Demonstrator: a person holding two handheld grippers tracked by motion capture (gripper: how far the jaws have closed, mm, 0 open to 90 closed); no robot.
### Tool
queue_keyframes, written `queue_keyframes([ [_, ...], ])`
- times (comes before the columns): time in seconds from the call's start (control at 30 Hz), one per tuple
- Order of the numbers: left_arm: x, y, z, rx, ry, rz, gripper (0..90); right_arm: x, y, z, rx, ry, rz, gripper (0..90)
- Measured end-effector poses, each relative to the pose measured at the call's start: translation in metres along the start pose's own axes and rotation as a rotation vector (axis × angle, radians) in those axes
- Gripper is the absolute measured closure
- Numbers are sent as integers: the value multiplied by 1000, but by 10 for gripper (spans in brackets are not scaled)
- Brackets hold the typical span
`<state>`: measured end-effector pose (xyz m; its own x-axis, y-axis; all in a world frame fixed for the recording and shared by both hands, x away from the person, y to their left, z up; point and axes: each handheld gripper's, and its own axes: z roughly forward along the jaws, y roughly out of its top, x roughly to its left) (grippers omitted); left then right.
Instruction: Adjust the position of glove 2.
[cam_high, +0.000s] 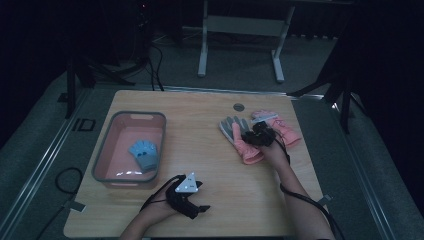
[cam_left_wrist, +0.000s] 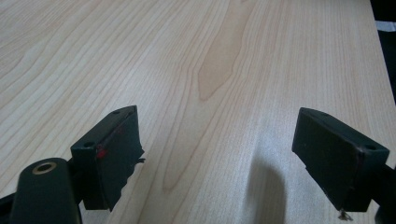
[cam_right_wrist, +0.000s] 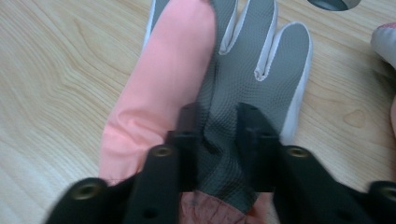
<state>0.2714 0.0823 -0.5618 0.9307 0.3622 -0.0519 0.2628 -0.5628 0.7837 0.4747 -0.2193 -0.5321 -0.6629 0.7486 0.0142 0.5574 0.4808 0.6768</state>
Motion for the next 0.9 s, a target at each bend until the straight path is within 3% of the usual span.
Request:
queue_keyframes([
  [0.03, 0, 0, 0, -2, 0, -1, 157, 4, 0, 0, 3, -40, -2, 858],
  [0.13, 1, 0, 0, -3, -1, -4, 157, 10, 4, -8, -23, -30, 74, 881],
  [0.2, 0, 0, 0, 0, -3, -4, 157, 14, 6, -12, -30, -25, 99, 884],
  [0.23, 0, 0, 0, -1, -3, -3, 157, 20, 7, -19, -48, -8, 144, 887],
  [0.37, 0, 0, 0, -6, -1, -1, 157, 35, 8, -37, -84, -12, 215, 887],
  [0.47, 0, 0, -1, -7, 0, -1, 157, 54, 8, -51, -118, -96, 225, 888],
  [0.6, 0, 0, -1, -9, -1, 0, 157, 70, 3, -63, -158, -123, 306, 889],
  [0.7, 0, 1, 0, -9, 0, 0, 157, 81, -3, -65, -163, -147, 339, 888],
  [0.73, 0, 1, 0, -8, 0, 4, 157, 85, -6, -65, -167, -146, 371, 888],
  [0.8, 0, 1, -1, -5, -1, 8, 157, 88, -8, -64, -165, -148, 377, 888],
  [0.9, 0, 1, -1, -8, 2, 8, 157, 103, -18, -57, -162, -170, 408, 888],
])
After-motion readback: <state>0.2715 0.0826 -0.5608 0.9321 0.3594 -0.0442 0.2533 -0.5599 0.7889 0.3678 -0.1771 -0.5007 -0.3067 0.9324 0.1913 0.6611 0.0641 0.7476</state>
